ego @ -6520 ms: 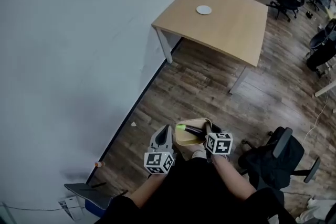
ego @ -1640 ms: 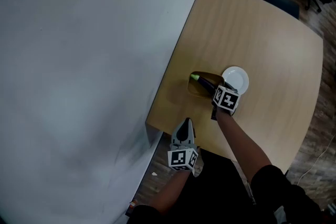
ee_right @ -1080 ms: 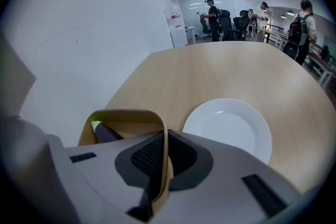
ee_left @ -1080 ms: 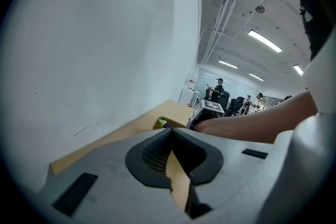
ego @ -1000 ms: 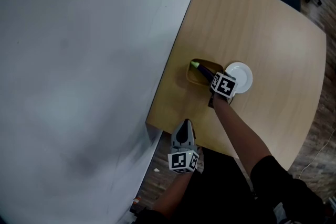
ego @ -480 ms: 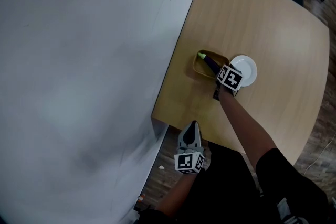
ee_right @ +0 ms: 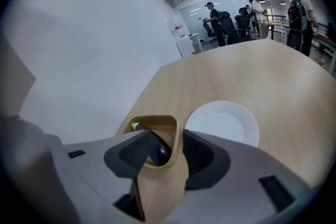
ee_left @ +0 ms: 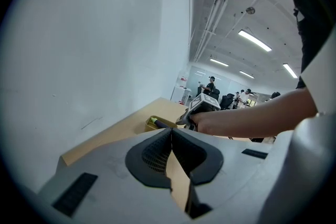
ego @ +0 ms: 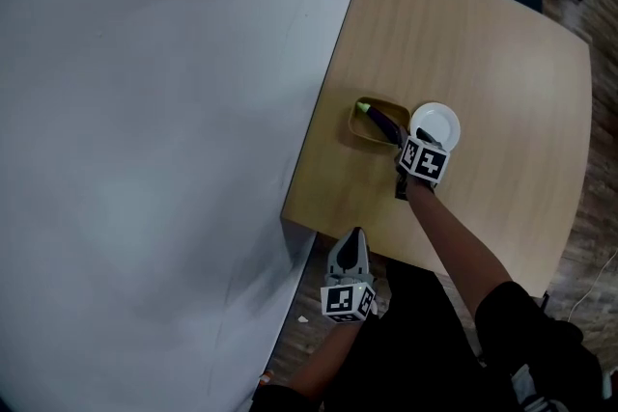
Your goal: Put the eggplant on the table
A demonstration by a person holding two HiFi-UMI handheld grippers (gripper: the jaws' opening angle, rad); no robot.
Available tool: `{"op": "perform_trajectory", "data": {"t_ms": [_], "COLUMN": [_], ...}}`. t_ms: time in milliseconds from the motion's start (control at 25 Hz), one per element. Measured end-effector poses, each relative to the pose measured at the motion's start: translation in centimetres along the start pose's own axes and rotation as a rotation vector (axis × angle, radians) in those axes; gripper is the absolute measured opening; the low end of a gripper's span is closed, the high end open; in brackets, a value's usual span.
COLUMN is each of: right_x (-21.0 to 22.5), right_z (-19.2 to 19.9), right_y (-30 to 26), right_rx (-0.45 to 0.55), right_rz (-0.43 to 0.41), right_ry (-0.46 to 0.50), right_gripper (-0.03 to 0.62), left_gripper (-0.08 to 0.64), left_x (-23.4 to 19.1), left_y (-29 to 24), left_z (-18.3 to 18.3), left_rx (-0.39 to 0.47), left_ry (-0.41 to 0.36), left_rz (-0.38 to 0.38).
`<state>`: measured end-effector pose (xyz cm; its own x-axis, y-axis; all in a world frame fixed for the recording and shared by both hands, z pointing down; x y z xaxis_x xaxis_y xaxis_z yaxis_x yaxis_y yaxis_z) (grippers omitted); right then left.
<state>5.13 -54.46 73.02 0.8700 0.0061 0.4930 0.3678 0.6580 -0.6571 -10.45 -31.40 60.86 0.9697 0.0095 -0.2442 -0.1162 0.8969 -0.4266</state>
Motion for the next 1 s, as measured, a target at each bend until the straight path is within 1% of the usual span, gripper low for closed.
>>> {"op": "perform_trajectory", "data": {"t_ms": [120, 200, 320, 400, 520, 640, 800, 1000], "right_x": [-0.5, -0.6, -0.7, -1.1, -2.2, -3.5, -5.6, -9.0], "right_z": [0.9, 1.5, 2.0, 2.6, 3.3, 4.6, 7.5, 13.4], "right_y": [1.8, 3.4, 5.9, 8.0, 12.3, 17.1, 23.4, 32.9], "right_rx": [-0.03, -0.036, -0.021, -0.013, 0.013, 0.048, 0.094, 0.145], "right_rz": [-0.059, -0.08, -0.108, -0.144, -0.187, -0.222, -0.269, -0.302], "right_ry": [0.055, 0.086, 0.126, 0.171, 0.255, 0.29, 0.326, 0.371], "right_gripper": [0.253, 0.253, 0.256, 0.258, 0.263, 0.264, 0.265, 0.264], "left_gripper": [0.015, 0.015, 0.015, 0.015, 0.015, 0.015, 0.015, 0.015], "left_x": [0.5, 1.0, 0.9, 0.7, 0.4, 0.4, 0.3, 0.0], "left_y": [1.2, 2.5, 4.1, 5.6, 8.4, 11.4, 15.7, 22.9], "left_z": [0.2, 0.5, 0.7, 0.5, 0.3, 0.7, 1.7, 2.2], "left_rx": [0.015, 0.021, 0.038, 0.046, 0.067, 0.082, 0.106, 0.139], "left_ry": [-0.01, -0.018, -0.034, -0.036, -0.034, -0.03, -0.013, 0.007], "left_rz": [0.016, 0.027, 0.042, 0.039, 0.049, 0.083, 0.118, 0.142]}}
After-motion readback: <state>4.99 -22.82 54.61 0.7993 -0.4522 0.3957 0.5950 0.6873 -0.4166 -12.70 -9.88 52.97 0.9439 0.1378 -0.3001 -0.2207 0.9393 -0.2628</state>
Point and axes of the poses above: the fingertips, and each gripper's own axes: y backward along the fingers, x to its right, z out of its underside, the point moved 2 cm from there along y, backward along the fingers, and after that the axes turned 9 degrees about -z, right-handed, at the moved point
